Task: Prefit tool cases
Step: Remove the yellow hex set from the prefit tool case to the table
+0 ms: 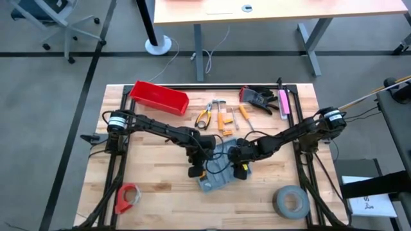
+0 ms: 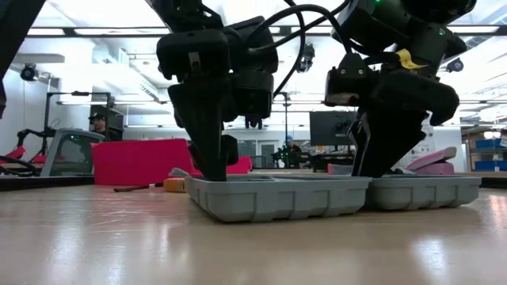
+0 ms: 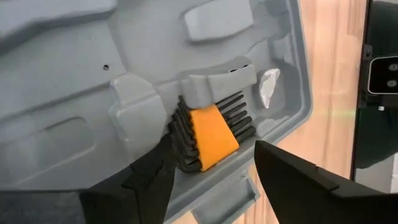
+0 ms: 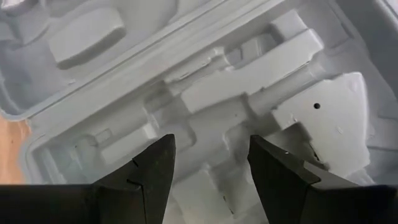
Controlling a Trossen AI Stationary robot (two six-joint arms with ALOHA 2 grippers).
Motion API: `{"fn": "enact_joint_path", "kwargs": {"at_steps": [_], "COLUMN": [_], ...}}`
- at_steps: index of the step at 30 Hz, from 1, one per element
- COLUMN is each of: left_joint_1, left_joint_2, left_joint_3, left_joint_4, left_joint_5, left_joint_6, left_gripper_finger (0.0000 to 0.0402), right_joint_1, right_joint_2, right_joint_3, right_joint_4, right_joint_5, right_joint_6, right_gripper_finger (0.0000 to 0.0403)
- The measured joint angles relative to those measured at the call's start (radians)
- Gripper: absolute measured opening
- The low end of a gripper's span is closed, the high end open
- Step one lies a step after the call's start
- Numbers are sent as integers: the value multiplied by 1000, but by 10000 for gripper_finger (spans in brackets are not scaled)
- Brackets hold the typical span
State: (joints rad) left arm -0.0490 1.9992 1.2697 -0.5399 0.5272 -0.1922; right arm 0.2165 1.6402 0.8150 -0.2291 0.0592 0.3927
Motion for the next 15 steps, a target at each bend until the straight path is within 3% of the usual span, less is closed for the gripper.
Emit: {"fn": "enact_joint_path", "kwargs": {"at_steps": [8, 15], "left_joint_1": [-2, 11], "left_joint_2": [0, -34], "left_joint_3": [0, 13], "left_joint_4": [3, -96], "left_joint_5": [-139, -169], "left_joint_6": [-3, -19], "left_gripper_finger": [196, 179], "right_joint_1": [-16, -22], "right_joint_2": [0, 0], "right_joint_3": [0, 0], "right_joint_4": [1, 6], "right_joint_5": [-7, -7], "right_joint_6": [-14, -18], "right_gripper_finger": [183, 183]}}
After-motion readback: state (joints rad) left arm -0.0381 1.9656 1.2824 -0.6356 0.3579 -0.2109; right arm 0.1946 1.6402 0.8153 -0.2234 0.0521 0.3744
